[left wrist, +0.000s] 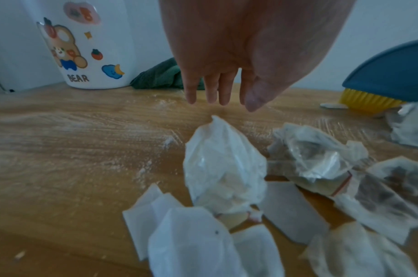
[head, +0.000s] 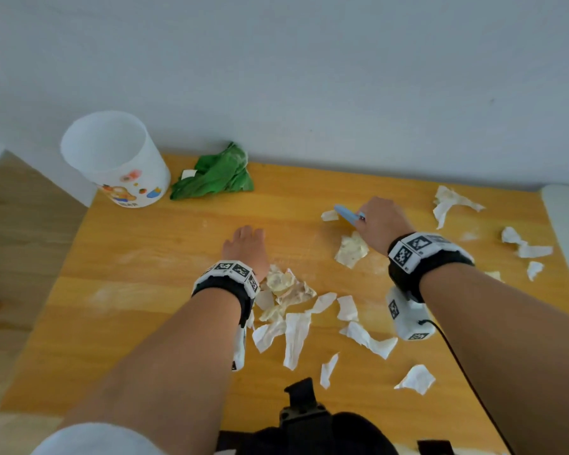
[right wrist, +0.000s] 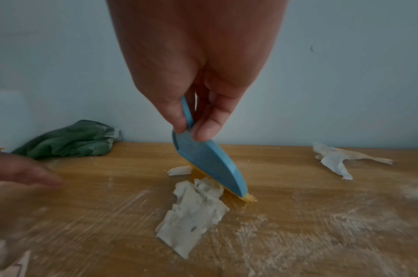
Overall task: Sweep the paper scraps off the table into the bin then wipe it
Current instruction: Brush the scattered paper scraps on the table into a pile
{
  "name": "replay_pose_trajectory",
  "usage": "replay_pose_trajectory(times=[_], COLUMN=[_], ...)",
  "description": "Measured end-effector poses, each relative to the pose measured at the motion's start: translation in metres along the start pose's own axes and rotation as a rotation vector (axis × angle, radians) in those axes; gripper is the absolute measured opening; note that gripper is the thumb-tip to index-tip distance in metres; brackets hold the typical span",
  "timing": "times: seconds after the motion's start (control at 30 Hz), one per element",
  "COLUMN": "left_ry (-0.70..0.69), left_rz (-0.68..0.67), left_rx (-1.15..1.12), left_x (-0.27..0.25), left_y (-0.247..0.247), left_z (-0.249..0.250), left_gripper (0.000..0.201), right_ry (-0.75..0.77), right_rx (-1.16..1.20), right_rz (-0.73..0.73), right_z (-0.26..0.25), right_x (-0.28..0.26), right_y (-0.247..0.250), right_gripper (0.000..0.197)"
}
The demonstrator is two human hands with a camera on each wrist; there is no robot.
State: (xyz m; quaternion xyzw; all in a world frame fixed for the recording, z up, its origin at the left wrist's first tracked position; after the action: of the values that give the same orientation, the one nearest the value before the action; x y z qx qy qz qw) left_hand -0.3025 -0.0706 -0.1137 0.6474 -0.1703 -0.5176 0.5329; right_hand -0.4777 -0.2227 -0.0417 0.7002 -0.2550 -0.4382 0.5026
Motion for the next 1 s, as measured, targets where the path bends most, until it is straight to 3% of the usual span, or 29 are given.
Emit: replay_pose_trajectory(times=[0.27, 0.47, 0.6, 0.7, 0.8, 1.0], left_ry=[-0.02, -0.044, -0.075, -0.103, -0.113, -0.118], left_rz=[-0.011, -0.04, -0.042, -0.03, -0.039, -0.045], left_rx=[0.015, 0.074, 0.098, 0.102, 0.095, 0.09], left_x=[-0.013, -0.025, -0.031, -0.035, -0.039, -0.046], left_y=[-0.001, -0.002, 0.0, 0.001, -0.002, -0.008], left_z=[-0.004, -0.011, -0.011, -0.009, -0.01, -0.017], left_gripper=[0.052, 0.05, 0.048, 0.049, 0.052, 0.05], right_ry=[0.157, 0.18, 0.088, -0.033, -0.153, -0.094], right_rx=[0.187, 0.291, 0.28, 0.142, 0.019, 0.125], right_rz=[-0.105, -0.171, -0.085, 0.018, 0.016, -0.05], right_z=[-0.03, -0.055, -0.053, -0.036, -0.021, -0.036], right_x=[-0.035, -0.056, -0.06, -0.064, -0.068, -0.079], right_y=[-0.001, -0.009, -0.006, 0.002, -0.008, -0.031], right_gripper=[0.029, 0.025, 0.031, 0.032, 0.04, 0.046])
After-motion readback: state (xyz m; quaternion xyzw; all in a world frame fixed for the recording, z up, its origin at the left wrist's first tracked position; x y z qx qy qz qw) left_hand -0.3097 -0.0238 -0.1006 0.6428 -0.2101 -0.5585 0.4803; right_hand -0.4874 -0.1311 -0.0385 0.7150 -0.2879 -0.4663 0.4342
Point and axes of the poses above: each hand's wrist, its own x-axis towards the middle knuckle, its own y-axis out of the back of the hand, z = x × y, the point moved 3 cm from there along x, towards the middle knuckle, and after that the axes turned 3 degrees about x, right-handed, at the moved point
